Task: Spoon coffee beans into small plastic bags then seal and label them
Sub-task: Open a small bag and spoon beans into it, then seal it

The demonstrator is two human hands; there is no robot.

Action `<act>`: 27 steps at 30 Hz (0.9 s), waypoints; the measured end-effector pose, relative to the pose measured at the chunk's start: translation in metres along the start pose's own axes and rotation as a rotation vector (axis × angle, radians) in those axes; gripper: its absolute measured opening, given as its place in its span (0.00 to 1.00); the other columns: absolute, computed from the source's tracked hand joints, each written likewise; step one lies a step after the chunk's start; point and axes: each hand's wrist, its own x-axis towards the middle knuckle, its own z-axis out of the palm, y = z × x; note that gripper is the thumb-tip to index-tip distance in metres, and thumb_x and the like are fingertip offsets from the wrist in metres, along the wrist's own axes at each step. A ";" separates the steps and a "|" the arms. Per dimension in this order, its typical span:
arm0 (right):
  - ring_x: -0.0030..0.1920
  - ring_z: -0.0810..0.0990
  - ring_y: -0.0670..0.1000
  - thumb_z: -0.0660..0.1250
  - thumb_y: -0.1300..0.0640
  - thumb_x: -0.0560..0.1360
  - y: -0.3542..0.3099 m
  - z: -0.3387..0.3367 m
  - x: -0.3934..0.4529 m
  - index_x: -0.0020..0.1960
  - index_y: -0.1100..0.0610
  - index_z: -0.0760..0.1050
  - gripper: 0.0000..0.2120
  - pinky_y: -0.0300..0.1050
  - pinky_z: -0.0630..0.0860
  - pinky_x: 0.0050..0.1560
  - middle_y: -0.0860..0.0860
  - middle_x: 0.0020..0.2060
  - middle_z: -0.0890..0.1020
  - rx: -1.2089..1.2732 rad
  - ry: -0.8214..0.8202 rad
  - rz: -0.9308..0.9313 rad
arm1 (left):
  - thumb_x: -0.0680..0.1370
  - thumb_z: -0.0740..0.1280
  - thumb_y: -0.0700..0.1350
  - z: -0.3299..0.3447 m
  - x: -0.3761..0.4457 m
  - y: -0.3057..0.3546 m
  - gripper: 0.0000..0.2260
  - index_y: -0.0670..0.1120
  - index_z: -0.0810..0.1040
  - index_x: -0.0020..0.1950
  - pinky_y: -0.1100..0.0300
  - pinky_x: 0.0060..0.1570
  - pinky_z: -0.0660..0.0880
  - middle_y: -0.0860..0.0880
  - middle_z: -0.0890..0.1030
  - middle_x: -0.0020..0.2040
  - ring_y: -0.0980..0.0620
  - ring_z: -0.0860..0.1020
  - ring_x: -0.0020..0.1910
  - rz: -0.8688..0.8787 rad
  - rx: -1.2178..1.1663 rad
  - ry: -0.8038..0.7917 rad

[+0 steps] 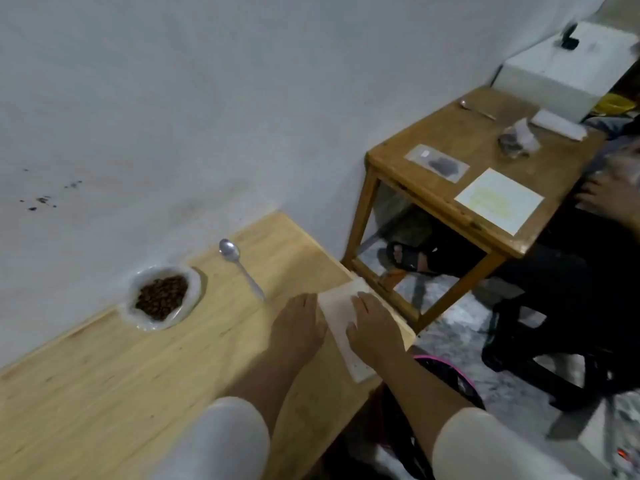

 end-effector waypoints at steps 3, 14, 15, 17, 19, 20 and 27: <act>0.54 0.81 0.59 0.68 0.56 0.66 0.013 0.017 0.006 0.59 0.66 0.76 0.24 0.52 0.78 0.52 0.62 0.56 0.80 0.065 0.007 -0.007 | 0.80 0.59 0.50 0.017 0.017 0.003 0.27 0.42 0.54 0.76 0.60 0.68 0.59 0.45 0.61 0.74 0.48 0.61 0.72 0.011 -0.002 0.031; 0.61 0.76 0.60 0.53 0.53 0.72 0.028 0.037 0.012 0.64 0.65 0.72 0.26 0.52 0.73 0.59 0.61 0.62 0.76 0.121 0.019 -0.041 | 0.62 0.79 0.40 0.049 0.038 0.001 0.21 0.40 0.79 0.53 0.52 0.40 0.79 0.41 0.82 0.48 0.41 0.81 0.44 0.073 -0.010 0.155; 0.58 0.78 0.59 0.52 0.52 0.71 0.030 0.039 0.012 0.62 0.65 0.73 0.27 0.52 0.75 0.57 0.61 0.60 0.77 0.125 0.014 -0.032 | 0.63 0.79 0.41 0.049 0.038 0.002 0.21 0.40 0.80 0.53 0.51 0.39 0.78 0.42 0.82 0.48 0.42 0.81 0.44 0.074 -0.014 0.176; 0.58 0.78 0.58 0.52 0.51 0.70 0.028 0.038 0.011 0.62 0.64 0.74 0.26 0.51 0.76 0.56 0.60 0.59 0.78 0.131 -0.015 -0.017 | 0.65 0.78 0.41 0.051 0.035 0.001 0.20 0.40 0.80 0.54 0.51 0.39 0.78 0.42 0.82 0.48 0.41 0.80 0.44 0.061 -0.039 0.193; 0.58 0.78 0.58 0.53 0.51 0.70 0.026 0.036 0.011 0.61 0.63 0.74 0.26 0.51 0.75 0.57 0.59 0.59 0.78 0.118 0.021 -0.031 | 0.66 0.77 0.39 0.051 0.033 0.001 0.19 0.39 0.80 0.55 0.51 0.40 0.78 0.40 0.81 0.48 0.40 0.80 0.43 0.063 -0.080 0.219; 0.58 0.78 0.58 0.53 0.51 0.71 0.026 0.036 0.012 0.61 0.63 0.74 0.25 0.52 0.75 0.57 0.59 0.59 0.78 0.107 0.039 -0.038 | 0.66 0.77 0.38 0.052 0.033 0.001 0.19 0.38 0.79 0.55 0.51 0.40 0.78 0.40 0.81 0.47 0.40 0.80 0.43 0.067 -0.096 0.233; 0.58 0.78 0.60 0.54 0.53 0.70 0.026 0.038 0.011 0.61 0.66 0.74 0.26 0.56 0.74 0.57 0.61 0.58 0.78 0.166 0.016 -0.035 | 0.72 0.70 0.37 0.055 0.030 0.001 0.14 0.40 0.77 0.58 0.61 0.45 0.70 0.42 0.77 0.54 0.45 0.76 0.51 -0.096 -0.302 0.199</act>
